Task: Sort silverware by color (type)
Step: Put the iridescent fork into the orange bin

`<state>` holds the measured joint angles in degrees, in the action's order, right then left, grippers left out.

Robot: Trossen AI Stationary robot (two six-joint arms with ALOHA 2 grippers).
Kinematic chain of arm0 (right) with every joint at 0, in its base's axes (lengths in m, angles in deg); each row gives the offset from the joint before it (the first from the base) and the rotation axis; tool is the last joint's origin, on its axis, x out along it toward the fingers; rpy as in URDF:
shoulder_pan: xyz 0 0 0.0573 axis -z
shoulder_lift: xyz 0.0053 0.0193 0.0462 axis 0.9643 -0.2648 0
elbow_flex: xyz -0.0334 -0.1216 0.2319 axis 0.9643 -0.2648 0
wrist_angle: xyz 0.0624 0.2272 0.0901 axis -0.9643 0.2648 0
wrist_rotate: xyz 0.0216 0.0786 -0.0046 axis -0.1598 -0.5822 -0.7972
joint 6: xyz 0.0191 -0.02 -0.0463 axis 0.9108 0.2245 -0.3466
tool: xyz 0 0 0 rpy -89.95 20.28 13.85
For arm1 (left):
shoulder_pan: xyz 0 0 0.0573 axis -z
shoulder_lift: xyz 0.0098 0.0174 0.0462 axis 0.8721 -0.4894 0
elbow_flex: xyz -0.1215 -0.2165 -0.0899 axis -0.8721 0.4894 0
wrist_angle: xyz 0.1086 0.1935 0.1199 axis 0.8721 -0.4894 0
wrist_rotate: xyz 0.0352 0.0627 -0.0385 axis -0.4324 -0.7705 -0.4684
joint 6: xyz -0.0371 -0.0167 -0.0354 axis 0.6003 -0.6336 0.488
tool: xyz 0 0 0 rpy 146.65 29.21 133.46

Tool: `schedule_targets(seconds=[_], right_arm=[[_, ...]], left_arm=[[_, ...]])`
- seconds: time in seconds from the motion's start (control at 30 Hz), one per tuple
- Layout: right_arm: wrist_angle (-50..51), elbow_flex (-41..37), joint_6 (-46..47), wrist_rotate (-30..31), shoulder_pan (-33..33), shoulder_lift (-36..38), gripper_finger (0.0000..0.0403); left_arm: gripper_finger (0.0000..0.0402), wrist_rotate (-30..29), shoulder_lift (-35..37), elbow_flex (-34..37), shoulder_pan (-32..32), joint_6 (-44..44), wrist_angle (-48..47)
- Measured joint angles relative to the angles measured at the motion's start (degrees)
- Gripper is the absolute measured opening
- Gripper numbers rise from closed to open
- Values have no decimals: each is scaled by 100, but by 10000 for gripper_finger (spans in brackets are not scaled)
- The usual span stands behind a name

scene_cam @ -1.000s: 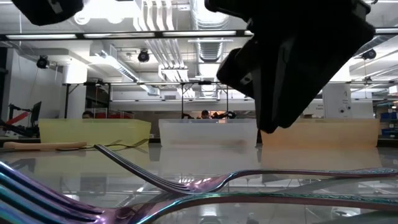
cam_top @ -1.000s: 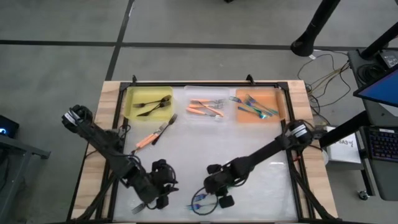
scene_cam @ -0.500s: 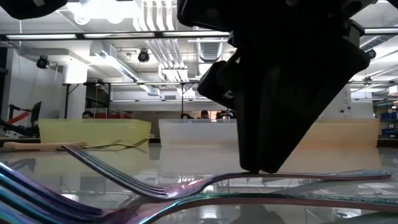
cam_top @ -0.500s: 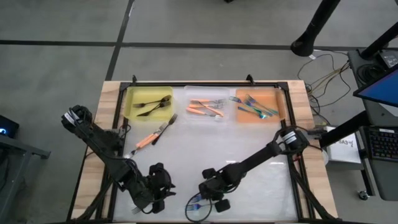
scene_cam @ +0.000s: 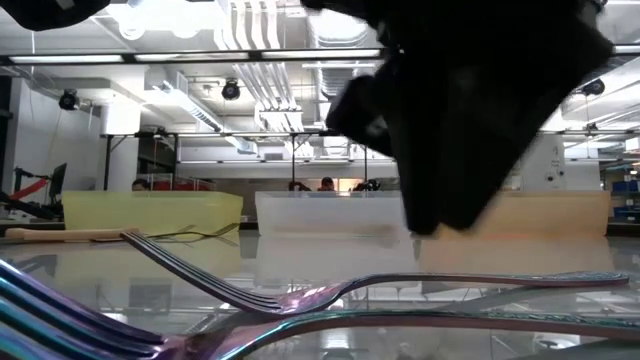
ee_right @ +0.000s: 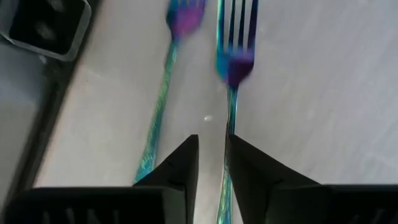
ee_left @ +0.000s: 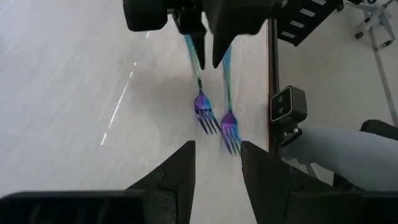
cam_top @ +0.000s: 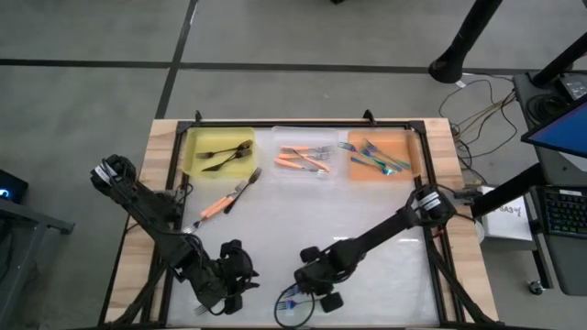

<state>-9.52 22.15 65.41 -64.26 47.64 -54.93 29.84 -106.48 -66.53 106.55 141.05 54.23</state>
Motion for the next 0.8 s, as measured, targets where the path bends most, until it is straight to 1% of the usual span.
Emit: schedule_targets(seconds=[0.17, 0.27, 0.33, 0.4, 0.5, 0.8], right_arm=[[101, -9, 6, 12, 0, -47, 110], [65, -9, -165, 88, 0, -73, 133], [85, -9, -191, 223, 1, -80, 145], [86, -9, -196, 229, 0, -80, 151], [88, -9, -196, 233, 2, -80, 150], [67, -9, -288, 336, -24, -229, 126]], left_arm=[[109, 0, 0, 0, 9, 2, 4], [109, 0, 0, 0, 9, -8, 4], [109, 0, 0, 0, 9, -15, 4], [109, 0, 0, 0, 9, -15, 4], [109, 0, 0, 0, 9, -17, 4], [109, 0, 0, 0, 9, -42, 2]])
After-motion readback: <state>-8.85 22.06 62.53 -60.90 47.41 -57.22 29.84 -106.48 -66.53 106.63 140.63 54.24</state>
